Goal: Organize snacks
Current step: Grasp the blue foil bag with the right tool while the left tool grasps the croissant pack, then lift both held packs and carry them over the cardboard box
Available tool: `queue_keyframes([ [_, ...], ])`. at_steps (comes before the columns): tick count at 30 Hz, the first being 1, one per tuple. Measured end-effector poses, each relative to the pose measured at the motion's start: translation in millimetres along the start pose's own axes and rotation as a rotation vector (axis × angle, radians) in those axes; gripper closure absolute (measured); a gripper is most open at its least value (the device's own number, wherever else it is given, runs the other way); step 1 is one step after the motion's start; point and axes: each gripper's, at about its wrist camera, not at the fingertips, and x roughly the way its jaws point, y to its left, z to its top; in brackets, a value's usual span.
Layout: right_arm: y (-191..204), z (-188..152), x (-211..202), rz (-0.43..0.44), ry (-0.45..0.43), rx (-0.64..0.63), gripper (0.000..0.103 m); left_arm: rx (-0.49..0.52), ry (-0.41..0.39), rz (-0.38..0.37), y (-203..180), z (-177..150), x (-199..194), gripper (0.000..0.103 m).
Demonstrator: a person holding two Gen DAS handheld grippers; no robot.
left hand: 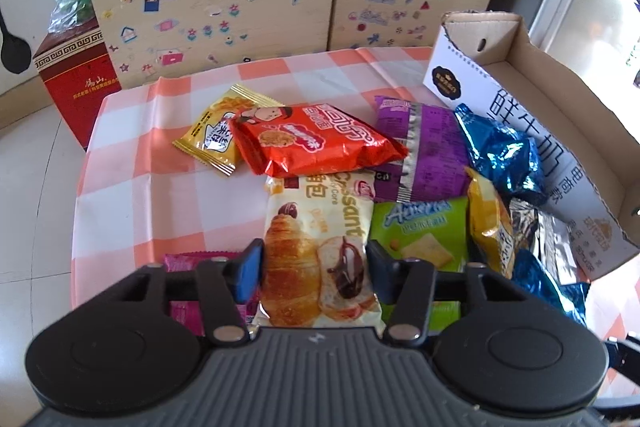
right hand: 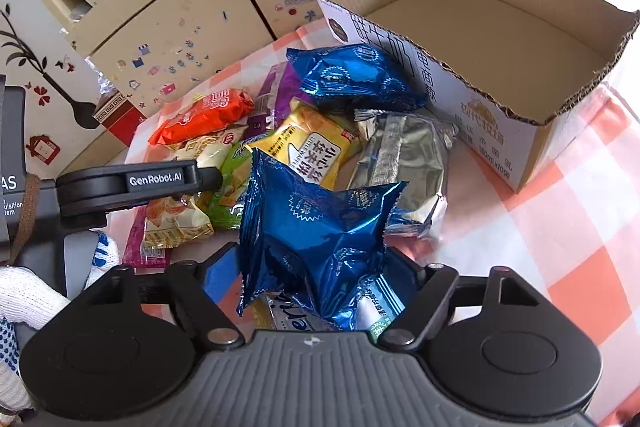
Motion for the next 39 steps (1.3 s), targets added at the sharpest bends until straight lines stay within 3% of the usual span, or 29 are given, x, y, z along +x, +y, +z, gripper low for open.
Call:
queue_keyframes([
  [12,7.1,-1.7,-6.8,-0.004,-0.035,-0.076,0.024,-0.003,-0.04,0.008,8.1,-16.9,-27.0,0.055],
  [21,6.8,-3.8,-13.1,-0.012,-0.051,-0.101,0.024,-0.009,-0.022,-0.015,9.3,-45.5,-42.5,0.055],
  [24,6.1,-3.7,-11.4,-0.016,-0.046,-0.098,0.024,-0.004,-0.025,-0.021,9.6,-45.3,-39.3,0.051],
  [26,5.4,-4.7,-10.1,-0.019,-0.04,-0.098,0.024,-0.009,-0.018,-0.011,9.8,-44.6,-34.3,0.042],
  [29,4.3,-4.6,-8.2,-0.023,-0.031,-0.093,0.024,0.0,-0.012,-0.003,6.1,-45.9,-27.2,0.037],
  [31,4.4,-4.5,-7.2,-0.023,-0.025,-0.094,0.024,0.055,-0.016,0.015,-1.3,-48.5,-25.1,0.04],
  [32,5.3,-4.7,-7.2,-0.023,-0.023,-0.099,0.024,0.085,-0.018,0.032,-5.1,-50.0,-24.5,0.048],
  [33,6.4,-5.0,-7.3,-0.023,-0.023,-0.105,0.024,0.111,-0.02,0.047,-8.0,-51.2,-24.3,0.05],
  [39,12.2,-5.5,-11.0,-0.024,-0.03,-0.147,0.024,0.101,-0.048,0.063,-4.4,-51.4,-35.9,0.052],
])
